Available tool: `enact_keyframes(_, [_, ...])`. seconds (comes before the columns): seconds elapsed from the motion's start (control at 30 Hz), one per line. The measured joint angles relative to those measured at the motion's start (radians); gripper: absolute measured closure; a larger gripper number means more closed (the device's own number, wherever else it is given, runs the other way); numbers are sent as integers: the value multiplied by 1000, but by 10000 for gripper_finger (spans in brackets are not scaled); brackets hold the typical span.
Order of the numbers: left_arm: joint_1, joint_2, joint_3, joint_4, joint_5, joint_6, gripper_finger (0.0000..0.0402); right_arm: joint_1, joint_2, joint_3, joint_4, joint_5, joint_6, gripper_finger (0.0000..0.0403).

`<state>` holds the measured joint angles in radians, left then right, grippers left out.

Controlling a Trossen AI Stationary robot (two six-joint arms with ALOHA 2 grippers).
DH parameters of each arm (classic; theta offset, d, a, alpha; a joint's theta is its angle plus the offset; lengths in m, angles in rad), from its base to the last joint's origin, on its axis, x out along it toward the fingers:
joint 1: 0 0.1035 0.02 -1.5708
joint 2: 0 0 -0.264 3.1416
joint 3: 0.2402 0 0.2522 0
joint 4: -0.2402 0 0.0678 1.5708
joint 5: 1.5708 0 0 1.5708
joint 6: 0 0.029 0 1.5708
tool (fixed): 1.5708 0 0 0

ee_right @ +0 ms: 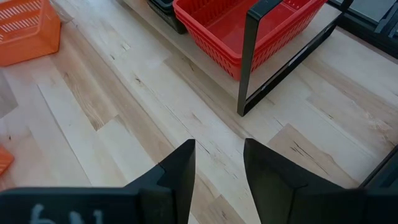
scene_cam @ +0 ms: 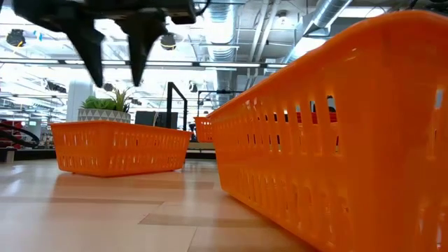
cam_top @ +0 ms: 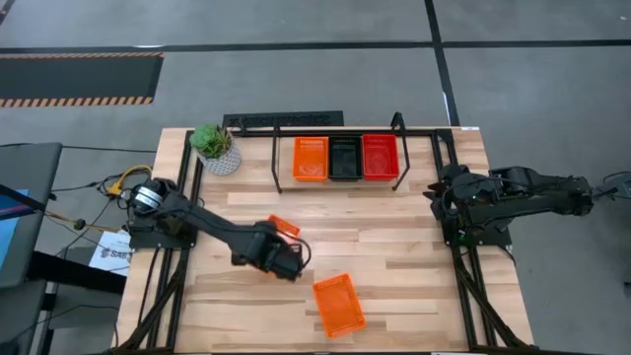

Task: Stack baskets on shelf by color
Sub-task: Stack the left orange bin on top of the orange bin on the shelf

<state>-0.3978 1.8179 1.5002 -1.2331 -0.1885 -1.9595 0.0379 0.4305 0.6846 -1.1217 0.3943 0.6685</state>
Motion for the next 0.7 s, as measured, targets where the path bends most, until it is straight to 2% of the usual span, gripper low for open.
enact_keyframes(0.13, [-49,0,0,-57,22,-123,209,0,0,0,0,0,0,243])
enact_keyframes(0.27, [-86,0,0,-131,23,-60,209,0,0,0,0,0,0,243])
enact_keyframes(0.33, [-99,0,0,-137,6,75,209,0,0,0,0,0,0,243])
enact_keyframes(0.53, [-112,0,0,-82,-113,632,209,0,0,0,0,0,0,243])
enact_keyframes(0.7, [-99,0,0,-47,-60,994,209,0,0,0,0,0,1,243])
